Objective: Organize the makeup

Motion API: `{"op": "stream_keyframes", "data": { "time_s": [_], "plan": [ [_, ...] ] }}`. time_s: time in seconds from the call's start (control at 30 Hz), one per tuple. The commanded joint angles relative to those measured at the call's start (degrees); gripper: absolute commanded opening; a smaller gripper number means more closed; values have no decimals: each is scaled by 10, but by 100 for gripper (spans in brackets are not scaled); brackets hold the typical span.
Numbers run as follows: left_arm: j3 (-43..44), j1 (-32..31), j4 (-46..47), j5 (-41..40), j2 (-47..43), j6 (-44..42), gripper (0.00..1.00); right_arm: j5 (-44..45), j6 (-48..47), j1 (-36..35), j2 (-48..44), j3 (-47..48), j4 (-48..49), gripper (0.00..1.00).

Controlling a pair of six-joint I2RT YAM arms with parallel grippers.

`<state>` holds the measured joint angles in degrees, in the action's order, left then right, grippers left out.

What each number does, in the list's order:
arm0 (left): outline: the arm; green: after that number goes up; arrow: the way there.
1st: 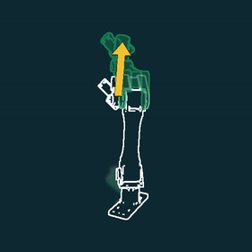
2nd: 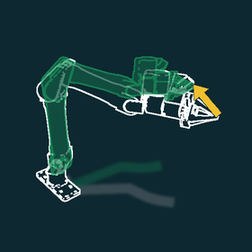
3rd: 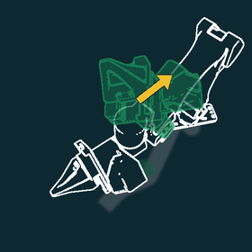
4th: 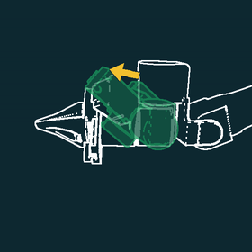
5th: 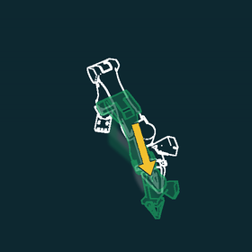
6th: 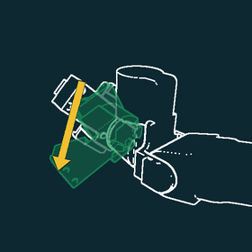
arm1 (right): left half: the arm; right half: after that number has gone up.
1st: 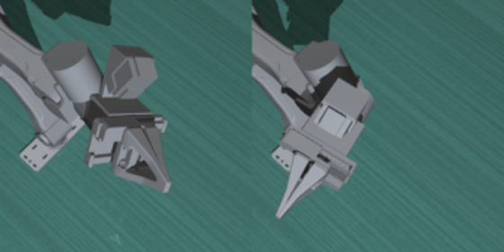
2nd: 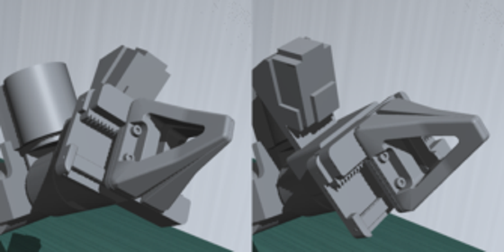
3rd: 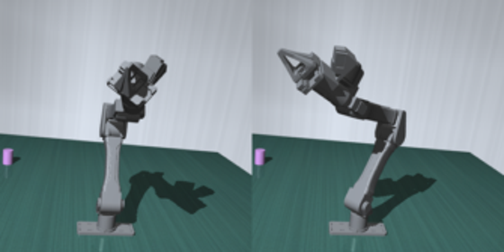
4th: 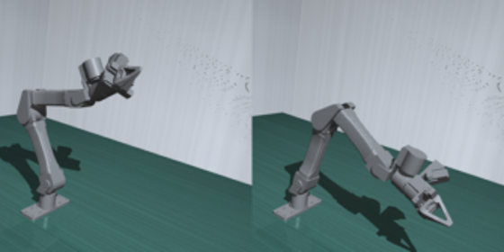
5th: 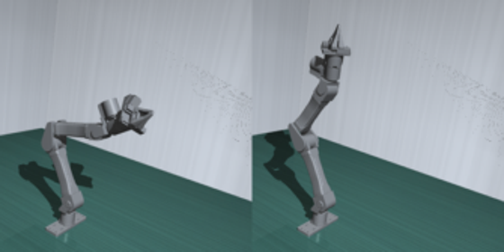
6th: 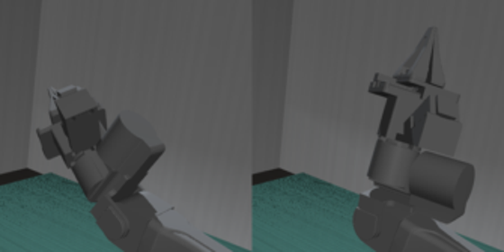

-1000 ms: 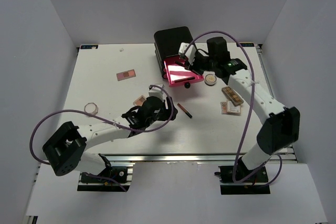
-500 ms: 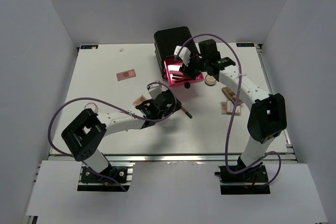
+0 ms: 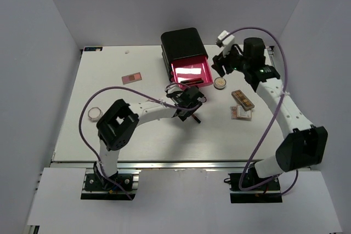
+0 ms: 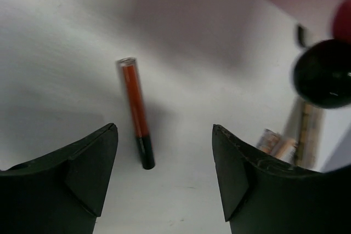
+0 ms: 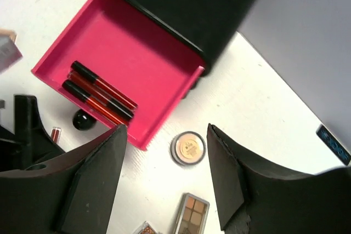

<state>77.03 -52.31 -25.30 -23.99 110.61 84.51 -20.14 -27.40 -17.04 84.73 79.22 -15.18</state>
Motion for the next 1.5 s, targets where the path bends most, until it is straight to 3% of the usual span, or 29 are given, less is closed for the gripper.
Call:
{"op": "stream_keyframes", "data": {
  "time_s": [0.0,0.1,0.4,0.5,0.63,0.8,1.07,1.3,1.47],
  "plan": [
    [91,-13,-177,-1,49,57,78,-36,46,30,-51,-53,29,66],
    [144,-17,-263,8,91,85,75,-47,52,57,-84,-86,39,66],
    [236,-24,-356,27,168,82,71,-70,74,100,-126,-154,41,66],
    [275,-24,-402,43,200,76,61,-72,78,101,-131,-161,41,65],
    [235,-24,-393,63,189,72,53,-78,83,104,-132,-160,42,65],
    [156,-24,-374,61,133,80,37,-86,89,103,-134,-159,42,65],
    [81,-27,-316,19,31,65,0,-96,85,103,-134,-162,38,64],
    [63,-57,-292,-72,-85,20,0,-96,62,103,-148,-178,19,64],
    [102,-75,-253,-158,-148,-46,0,-93,42,104,-183,-222,47,60]
  ]
}}
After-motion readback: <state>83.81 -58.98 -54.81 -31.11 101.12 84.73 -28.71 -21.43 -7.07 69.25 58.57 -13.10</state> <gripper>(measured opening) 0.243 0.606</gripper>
